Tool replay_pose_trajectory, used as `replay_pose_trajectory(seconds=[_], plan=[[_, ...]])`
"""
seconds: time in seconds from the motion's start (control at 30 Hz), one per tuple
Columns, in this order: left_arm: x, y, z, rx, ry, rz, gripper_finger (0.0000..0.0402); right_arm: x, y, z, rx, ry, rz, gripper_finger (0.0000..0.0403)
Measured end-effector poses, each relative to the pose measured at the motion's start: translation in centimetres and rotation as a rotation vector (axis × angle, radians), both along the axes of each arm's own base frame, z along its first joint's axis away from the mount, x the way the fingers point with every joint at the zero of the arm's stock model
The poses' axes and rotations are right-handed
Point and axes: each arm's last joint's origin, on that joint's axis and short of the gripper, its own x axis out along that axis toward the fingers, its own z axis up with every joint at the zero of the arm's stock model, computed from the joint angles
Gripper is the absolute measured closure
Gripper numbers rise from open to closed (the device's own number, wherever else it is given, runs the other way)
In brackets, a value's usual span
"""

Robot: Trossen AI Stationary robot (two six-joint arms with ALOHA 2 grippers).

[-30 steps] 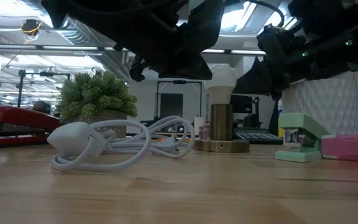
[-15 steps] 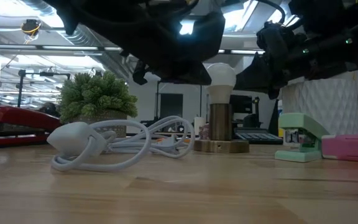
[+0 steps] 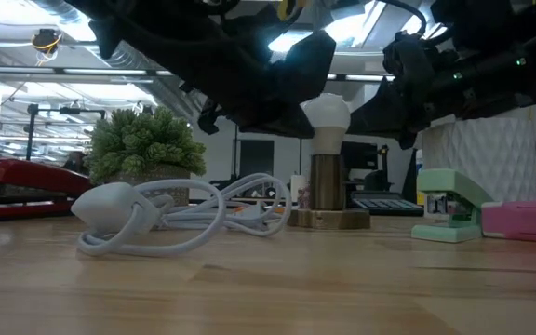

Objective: Screw lightbulb
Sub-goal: Insert the white lightbulb into the lamp socket, then remove the white lightbulb from the lamp socket

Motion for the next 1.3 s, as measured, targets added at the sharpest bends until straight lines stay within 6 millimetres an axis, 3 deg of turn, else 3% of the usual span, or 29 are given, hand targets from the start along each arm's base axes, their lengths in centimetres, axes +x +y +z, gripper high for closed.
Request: replay_pose_trajectory(seconds=[0.3, 0.6, 0.93, 1.03, 1.3], plan=[[-0.6, 0.5, -0.8, -0.033, 0.014, 0.101, 0.04, 0.0, 0.7, 0.0, 0.06, 0.009, 0.195, 0.0386], [-1.0, 0.1, -0.8, 0.024, 0.009, 0.153, 0.04, 0.0, 0.8, 0.0, 0.105, 0.007, 0.231, 0.0386], [-2.5, -2.1, 2.5, 0.138, -0.05, 0.192, 0.04, 0.2, 1.9, 2.3, 0.256, -0.202, 0.332, 0.0386], [-2.6, -2.0, 3.2, 0.162, -0.036, 0.184, 0.04, 0.0, 2.9, 2.5, 0.246, -0.228, 0.31, 0.0386], [-1.9, -0.2, 2.8, 0.12, 0.049, 0.101, 0.04, -0.9, 5.1, 1.6, 0.163, -0.164, 0.107, 0.0386]])
